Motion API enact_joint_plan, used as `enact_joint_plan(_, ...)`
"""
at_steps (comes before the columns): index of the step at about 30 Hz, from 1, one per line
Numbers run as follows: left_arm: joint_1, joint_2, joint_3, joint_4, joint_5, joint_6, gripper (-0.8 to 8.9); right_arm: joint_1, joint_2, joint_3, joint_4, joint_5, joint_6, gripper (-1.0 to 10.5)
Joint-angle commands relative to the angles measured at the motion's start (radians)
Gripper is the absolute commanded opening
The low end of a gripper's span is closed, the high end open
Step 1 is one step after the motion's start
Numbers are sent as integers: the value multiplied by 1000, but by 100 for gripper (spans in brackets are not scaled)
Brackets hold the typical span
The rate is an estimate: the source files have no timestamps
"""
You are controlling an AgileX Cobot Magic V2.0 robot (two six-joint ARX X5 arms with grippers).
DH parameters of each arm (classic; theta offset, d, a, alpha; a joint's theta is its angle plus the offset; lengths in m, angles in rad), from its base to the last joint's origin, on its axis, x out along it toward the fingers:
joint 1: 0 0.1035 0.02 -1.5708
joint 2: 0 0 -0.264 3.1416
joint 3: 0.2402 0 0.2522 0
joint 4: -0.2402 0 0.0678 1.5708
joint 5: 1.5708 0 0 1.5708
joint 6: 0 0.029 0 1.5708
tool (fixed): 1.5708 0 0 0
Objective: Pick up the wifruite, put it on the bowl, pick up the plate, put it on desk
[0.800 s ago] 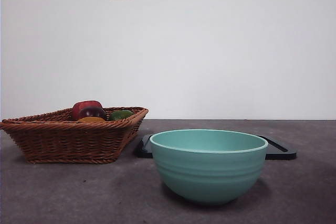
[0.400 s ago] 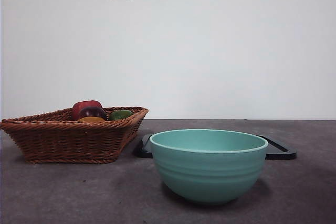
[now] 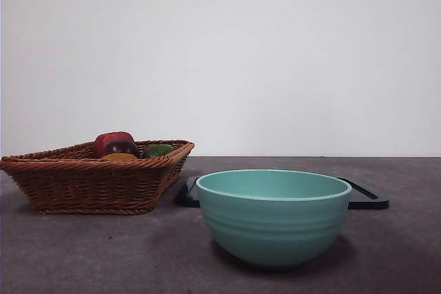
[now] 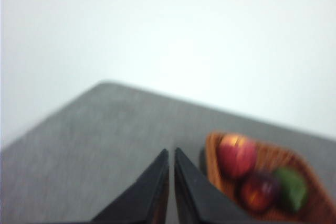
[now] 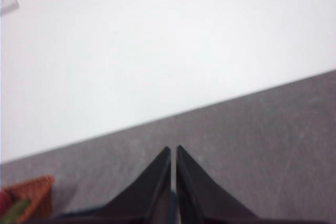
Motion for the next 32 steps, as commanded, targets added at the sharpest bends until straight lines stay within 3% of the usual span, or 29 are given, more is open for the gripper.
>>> enact_joint_plan(1, -3, 19, 76, 4, -2, -9, 16, 1, 55, 75, -5, 4, 51, 9)
enact_joint_plan(8, -3, 114, 286, -71, 38, -4, 16, 1, 191, 293, -170, -74, 56, 9)
enact_joint_plan(14, -26, 227, 438, -79, 195, -2, 16, 9, 291, 453, -283, -168, -23, 9)
enact_joint_plan(23, -197, 401, 606, -106, 348, -2, 16, 98, 410, 623, -346, -313, -38, 9)
enact_joint_plan(27, -291, 480, 676, -159, 365, 2, 16, 157, 458, 675, -410, -359, -87, 9)
enact_joint_plan(32, -356, 559, 727, -164, 459, -2, 16, 211, 494, 709, -459, -418, -152, 9)
